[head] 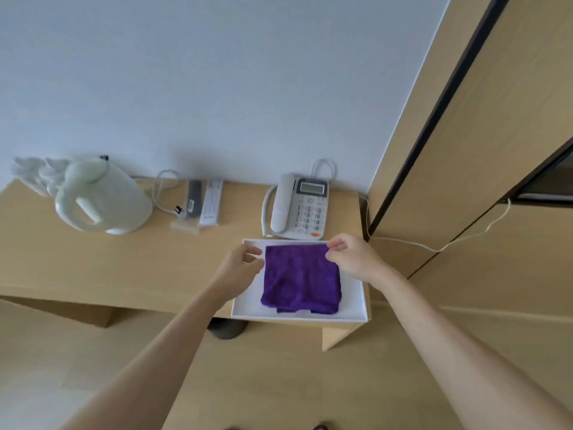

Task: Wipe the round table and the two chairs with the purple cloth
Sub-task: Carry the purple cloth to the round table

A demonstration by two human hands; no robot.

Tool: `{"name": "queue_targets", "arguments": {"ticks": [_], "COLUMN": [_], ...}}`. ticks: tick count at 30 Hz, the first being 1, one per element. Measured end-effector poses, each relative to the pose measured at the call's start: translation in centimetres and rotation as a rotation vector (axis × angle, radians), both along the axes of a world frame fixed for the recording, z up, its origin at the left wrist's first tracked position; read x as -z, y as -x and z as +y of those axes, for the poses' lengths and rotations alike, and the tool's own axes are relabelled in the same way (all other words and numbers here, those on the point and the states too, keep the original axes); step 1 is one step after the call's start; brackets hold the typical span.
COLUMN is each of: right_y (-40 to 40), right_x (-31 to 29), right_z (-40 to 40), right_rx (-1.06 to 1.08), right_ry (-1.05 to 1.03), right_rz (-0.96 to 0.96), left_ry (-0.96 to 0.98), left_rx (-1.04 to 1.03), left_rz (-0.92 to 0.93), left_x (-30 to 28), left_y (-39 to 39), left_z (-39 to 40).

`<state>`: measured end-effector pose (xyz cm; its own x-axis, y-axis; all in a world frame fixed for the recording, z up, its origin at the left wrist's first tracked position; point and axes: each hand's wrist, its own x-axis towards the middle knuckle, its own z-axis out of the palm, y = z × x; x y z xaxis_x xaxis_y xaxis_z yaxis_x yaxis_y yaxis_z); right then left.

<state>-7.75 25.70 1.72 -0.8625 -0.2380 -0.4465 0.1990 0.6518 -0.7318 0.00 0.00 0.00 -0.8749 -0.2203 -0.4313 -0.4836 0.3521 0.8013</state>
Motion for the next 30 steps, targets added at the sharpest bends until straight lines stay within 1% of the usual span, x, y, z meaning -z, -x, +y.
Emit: {"name": "queue_targets", "arguments": {"ticks": [1, 3, 6, 8, 11, 13, 16, 20, 24, 27, 30], "right_y": [-0.1, -0.1, -0.5, -0.5, -0.4, 0.0, 0.2, 0.1, 0.5, 0.0, -1.6], "right_x": [1.2, 4.1, 8.4, 10.3, 12.3, 12.9, 13.1, 9.9, 3.1, -3.1, -9.9], "right_z": [0.0, 0.2, 0.5, 0.3, -0.4, -1.4, -2.5, -2.9, -4.7, -8.9, -15.0], "right_rx": [0.015, 0.053, 0.144, 0.242, 0.382, 0.441, 0.440, 0.347, 0.214, 0.111, 0.006], "right_ry": [-0.032, -0.097, -0.158, -0.196, -0.241, -0.168, -0.025, 0.084, 0.217, 0.328, 0.463], "right_rz": [-0.022, -0.050, -0.082, -0.079, -0.053, -0.106, -0.195, -0.213, -0.145, -0.030, 0.027], "left_ry": [0.028, 0.148, 0.233, 0.212, 0.124, 0.074, -0.055, -0.213, -0.344, -0.332, -0.278], "left_rx": [-0.011, -0.022, -0.041, -0.098, -0.246, -0.298, -0.302, -0.309, -0.336, -0.374, -0.448], "left_rz": [-0.037, -0.106, -0.191, -0.210, -0.195, -0.181, -0.201, -0.140, 0.003, 0.175, 0.334], "left_x": [1.4, 4.0, 7.7, 9.5, 11.2, 11.7, 11.8, 8.7, 2.0, -4.7, -11.8], "left_y": [0.2, 0.7, 1.0, 1.5, 2.4, 3.1, 3.9, 2.7, 0.0, -2.6, -6.3], "left_z": [0.3, 0.7, 1.7, 2.6, 4.4, 5.3, 5.9, 4.6, 1.2, -2.4, -7.3]}}
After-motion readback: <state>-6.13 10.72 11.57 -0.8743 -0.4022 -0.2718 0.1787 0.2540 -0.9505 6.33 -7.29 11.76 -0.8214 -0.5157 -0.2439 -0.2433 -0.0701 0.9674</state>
